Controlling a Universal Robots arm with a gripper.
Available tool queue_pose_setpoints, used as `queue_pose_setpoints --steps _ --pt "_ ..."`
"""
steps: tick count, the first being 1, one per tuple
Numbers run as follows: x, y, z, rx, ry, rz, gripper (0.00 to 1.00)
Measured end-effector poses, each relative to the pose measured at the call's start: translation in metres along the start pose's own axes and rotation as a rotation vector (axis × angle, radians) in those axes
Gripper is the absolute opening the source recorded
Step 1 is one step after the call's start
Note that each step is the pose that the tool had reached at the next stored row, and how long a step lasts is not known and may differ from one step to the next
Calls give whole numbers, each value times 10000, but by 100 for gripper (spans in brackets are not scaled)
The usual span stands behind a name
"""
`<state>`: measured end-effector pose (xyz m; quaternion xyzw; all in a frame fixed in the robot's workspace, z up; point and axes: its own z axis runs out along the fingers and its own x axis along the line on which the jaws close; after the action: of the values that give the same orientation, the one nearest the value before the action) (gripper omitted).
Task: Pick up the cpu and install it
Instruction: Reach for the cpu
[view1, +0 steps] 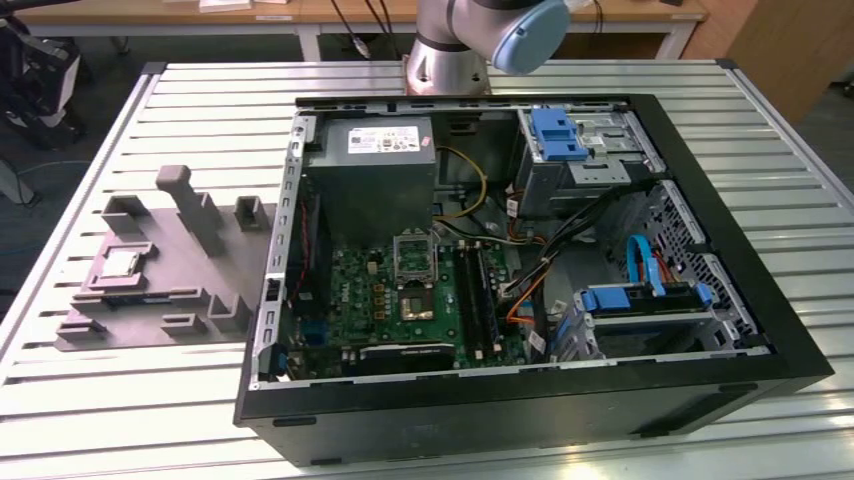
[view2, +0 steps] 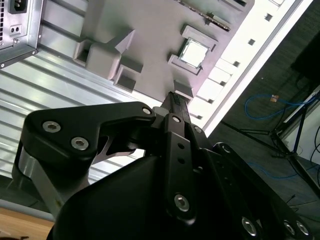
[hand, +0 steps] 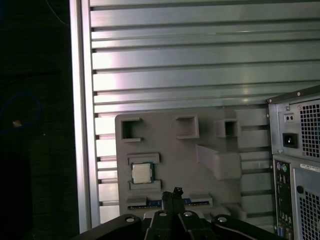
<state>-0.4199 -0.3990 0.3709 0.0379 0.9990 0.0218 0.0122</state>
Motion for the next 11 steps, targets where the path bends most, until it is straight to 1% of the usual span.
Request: queue_pose_setpoints --steps 11 --pt "51 -4 1 0 0 1 11"
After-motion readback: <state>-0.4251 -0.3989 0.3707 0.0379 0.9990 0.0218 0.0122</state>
